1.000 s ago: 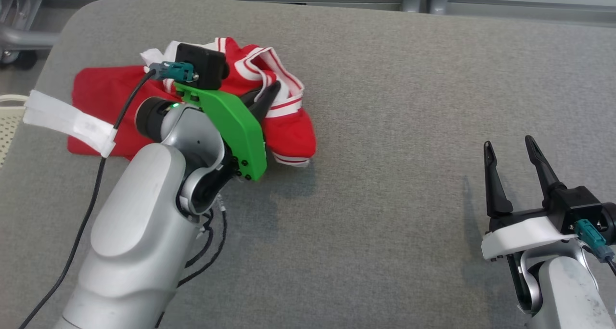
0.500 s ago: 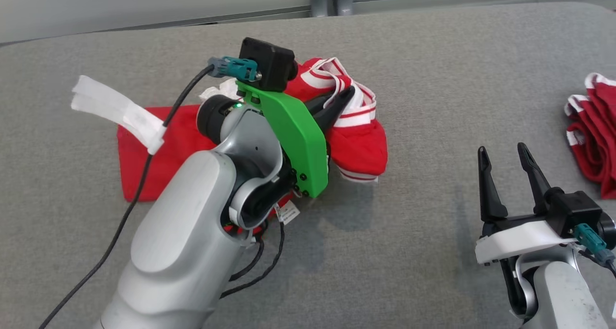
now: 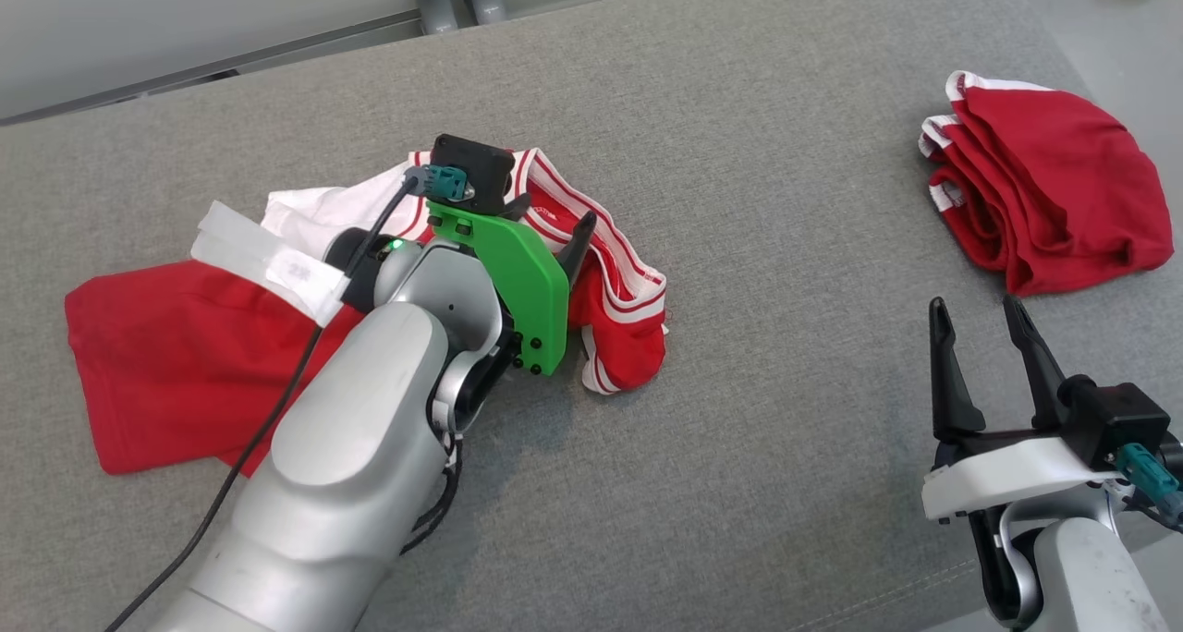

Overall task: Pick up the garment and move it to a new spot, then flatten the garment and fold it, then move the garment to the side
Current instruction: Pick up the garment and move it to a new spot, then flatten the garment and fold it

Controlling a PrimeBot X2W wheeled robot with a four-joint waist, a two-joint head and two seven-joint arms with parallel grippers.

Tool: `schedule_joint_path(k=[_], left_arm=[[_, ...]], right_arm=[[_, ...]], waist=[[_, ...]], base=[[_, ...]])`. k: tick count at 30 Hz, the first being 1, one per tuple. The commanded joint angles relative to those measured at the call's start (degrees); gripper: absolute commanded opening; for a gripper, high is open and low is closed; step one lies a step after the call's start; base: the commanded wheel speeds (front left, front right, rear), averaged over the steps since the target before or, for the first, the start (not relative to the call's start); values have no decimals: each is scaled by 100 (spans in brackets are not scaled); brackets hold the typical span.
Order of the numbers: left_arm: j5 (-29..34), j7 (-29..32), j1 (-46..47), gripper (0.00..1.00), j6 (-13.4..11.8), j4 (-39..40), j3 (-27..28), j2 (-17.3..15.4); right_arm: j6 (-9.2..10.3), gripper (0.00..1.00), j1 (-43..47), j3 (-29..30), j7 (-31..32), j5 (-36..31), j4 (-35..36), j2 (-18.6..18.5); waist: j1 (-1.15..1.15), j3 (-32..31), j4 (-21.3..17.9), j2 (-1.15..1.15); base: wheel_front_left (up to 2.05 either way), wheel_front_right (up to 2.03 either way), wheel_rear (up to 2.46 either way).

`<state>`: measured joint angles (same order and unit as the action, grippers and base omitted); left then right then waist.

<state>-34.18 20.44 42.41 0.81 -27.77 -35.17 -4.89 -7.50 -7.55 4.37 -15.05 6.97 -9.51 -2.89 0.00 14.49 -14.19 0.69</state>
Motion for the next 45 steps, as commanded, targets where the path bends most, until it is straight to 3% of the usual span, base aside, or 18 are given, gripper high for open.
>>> schedule_joint_path(k=[1,5,12,17,21,24,28,37,38,39,45], left_arm=[[197,-124,121,100,31,-75,-68,-124],[442,-319,-4,100,73,-59,-258,-302],[510,-446,-793,100,-64,880,-382,-669],[638,-282,-1714,100,-413,2099,-539,-1106],[612,-13,-2268,100,-644,2625,-595,-1443],[649,7,-2415,100,-775,2574,-539,-1594],[625,-67,-2373,100,-835,2199,-516,-1513],[647,-153,-2089,100,-705,1290,-605,-1380],[669,-146,-2067,43,-695,1164,-615,-1411],[675,-155,-2045,0,-662,1070,-618,-1439],[364,173,-1851,0,-257,1429,-583,-1671]], right_arm=[[1,100,75,32,-17,30,-2,-4],[1,100,167,140,-17,-54,27,-5],[1,100,298,221,-17,-211,67,-8],[1,100,346,255,-17,-286,107,-7],[1,100,331,199,-17,-319,131,-8],[1,100,276,165,-17,-356,103,-8],[1,100,240,146,-17,-369,93,-8],[1,100,149,196,-17,-294,69,-6],[1,100,139,208,-17,-272,58,-9],[1,100,127,219,-17,-243,55,-9],[1,100,172,268,-17,-142,23,-7]], waist=[[0,-6,-32,-69],[0,-100,160,-69],[0,-255,557,-69],[0,-291,901,-69],[0,-237,1090,-69],[0,-179,1166,-69],[0,-109,1206,-69],[0,67,1096,-69],[0,75,1079,-69],[0,79,1061,-69],[0,12,1011,-69]], base=[[0,0,0],[0,0,0],[0,0,0],[0,0,0],[0,0,0],[0,0,0],[0,0,0],[0,0,0],[0,0,0],[0,0,0],[0,0,0]])
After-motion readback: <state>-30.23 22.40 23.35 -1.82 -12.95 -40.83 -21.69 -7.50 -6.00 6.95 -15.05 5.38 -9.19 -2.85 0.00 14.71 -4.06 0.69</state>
